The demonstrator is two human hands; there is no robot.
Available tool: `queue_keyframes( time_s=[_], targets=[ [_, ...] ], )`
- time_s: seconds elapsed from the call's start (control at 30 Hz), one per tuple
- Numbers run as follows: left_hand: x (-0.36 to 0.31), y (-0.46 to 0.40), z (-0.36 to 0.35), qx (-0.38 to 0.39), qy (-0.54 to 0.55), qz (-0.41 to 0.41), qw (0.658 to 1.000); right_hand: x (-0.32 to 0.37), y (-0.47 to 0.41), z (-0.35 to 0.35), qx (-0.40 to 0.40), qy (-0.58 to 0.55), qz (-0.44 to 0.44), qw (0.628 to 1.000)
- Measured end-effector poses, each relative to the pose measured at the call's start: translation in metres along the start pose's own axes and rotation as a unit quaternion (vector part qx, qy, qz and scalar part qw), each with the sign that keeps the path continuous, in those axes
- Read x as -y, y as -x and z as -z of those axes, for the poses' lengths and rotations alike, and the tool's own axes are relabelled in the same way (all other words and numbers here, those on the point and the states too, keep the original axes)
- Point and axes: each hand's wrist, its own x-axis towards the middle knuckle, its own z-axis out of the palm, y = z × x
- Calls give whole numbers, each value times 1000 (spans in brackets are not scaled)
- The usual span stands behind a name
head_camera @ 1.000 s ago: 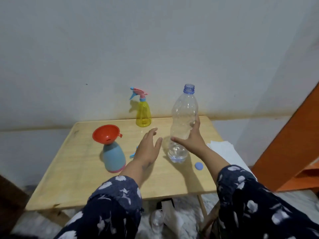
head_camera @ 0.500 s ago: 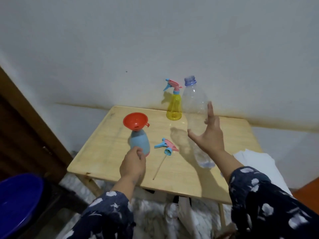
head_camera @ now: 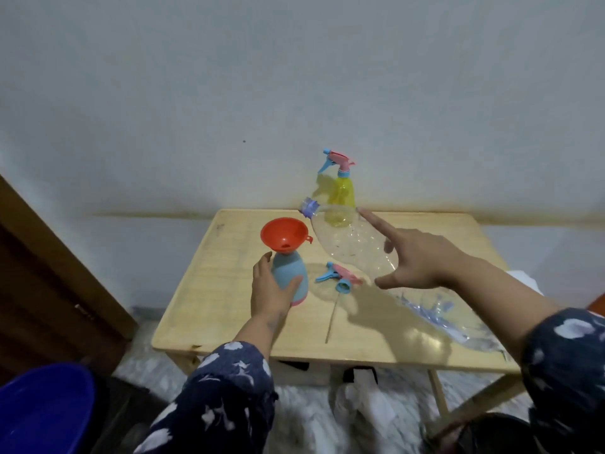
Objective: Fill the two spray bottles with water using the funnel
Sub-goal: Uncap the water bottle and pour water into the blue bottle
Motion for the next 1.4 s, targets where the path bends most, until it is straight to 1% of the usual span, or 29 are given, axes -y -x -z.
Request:
queue_keyframes(
  time_s=[0.13, 0.37, 0.87, 1.13, 1.4],
  targets=[
    [14, -4, -1, 27, 30, -44, 998, 20, 10, 5, 14, 6, -33, 999],
    [25, -15, -2, 52, 24, -88, 994, 48, 19, 4, 39, 60, -78, 994],
    [21, -19, 3, 74, 5, -84, 994, 71, 16, 24, 90, 106, -132, 981],
    [19, -19, 4, 84, 0, -69, 994, 75, 23, 37, 102, 124, -122, 980],
    [16, -18, 4, 77, -3, -64, 995, 71, 20, 41, 91, 135, -111, 980]
  ],
)
